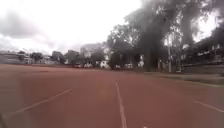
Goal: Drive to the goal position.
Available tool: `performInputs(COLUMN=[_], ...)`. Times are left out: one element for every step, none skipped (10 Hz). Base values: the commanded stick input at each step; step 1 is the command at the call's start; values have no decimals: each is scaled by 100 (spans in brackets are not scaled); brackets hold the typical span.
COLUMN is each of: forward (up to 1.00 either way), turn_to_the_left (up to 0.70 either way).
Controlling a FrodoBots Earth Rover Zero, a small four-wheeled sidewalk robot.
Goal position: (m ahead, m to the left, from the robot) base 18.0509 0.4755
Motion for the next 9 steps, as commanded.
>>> performInputs(forward=[67, 67, 67, 67, 67, 67, 67, 67, 67], turn_to_the_left=[0, 0, 0, 0, 0, 0, 0, 0, 0])
